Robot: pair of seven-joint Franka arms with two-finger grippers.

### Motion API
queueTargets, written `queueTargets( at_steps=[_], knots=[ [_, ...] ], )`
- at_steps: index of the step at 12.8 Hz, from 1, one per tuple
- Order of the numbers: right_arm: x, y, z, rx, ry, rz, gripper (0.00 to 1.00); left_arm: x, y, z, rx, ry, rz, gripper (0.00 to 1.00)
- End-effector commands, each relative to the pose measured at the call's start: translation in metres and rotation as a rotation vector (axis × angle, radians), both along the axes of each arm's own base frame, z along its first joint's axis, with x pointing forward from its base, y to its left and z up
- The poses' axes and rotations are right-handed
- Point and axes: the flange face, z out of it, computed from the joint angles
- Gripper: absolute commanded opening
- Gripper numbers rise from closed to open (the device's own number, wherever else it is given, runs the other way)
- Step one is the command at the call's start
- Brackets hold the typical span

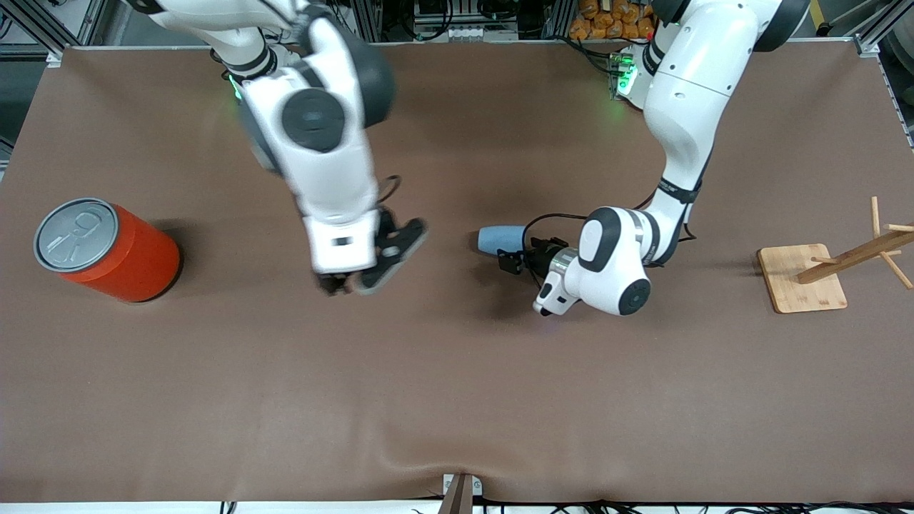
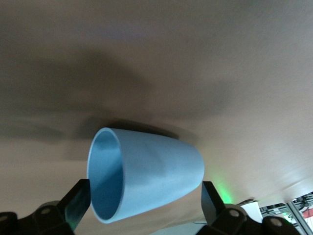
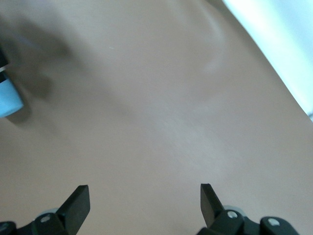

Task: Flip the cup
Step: 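Rotate the cup upright with the left gripper while the right gripper withdraws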

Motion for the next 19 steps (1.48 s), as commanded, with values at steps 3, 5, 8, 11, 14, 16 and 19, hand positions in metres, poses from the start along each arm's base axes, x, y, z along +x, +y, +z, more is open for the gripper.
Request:
queueTargets(
  at_steps=[3,5,8,11,14,16,19],
  knots=[
    [0.018,-0.122,0.041,0.045,0.071,-0.191,1.00,-0.005,-0.012,-0.005,0.061,-0.016,-0.021,0.00],
    [0.024,-0.172,0.049,0.069,0.098,-0.269,1.00,-0.003,-0.009,0.000,0.121,-0.050,-0.066,0.00],
    [0.034,-0.238,0.055,0.085,0.110,-0.369,1.00,0.006,-0.001,0.017,0.135,-0.057,-0.021,0.00],
    [0.038,-0.291,0.065,0.125,0.099,-0.461,1.00,0.028,0.024,0.059,0.232,-0.141,-0.001,0.00],
    [0.023,-0.302,0.098,0.121,0.041,-0.590,1.00,0.085,0.083,0.113,0.422,-0.331,0.026,0.00],
    [-0.001,-0.298,0.111,0.099,0.080,-0.946,1.00,0.115,0.144,0.132,0.550,-0.418,0.074,0.00],
    [-0.027,-0.295,0.122,0.104,0.069,-1.192,1.00,0.140,0.188,0.104,0.673,-0.578,0.076,0.00]
  ],
)
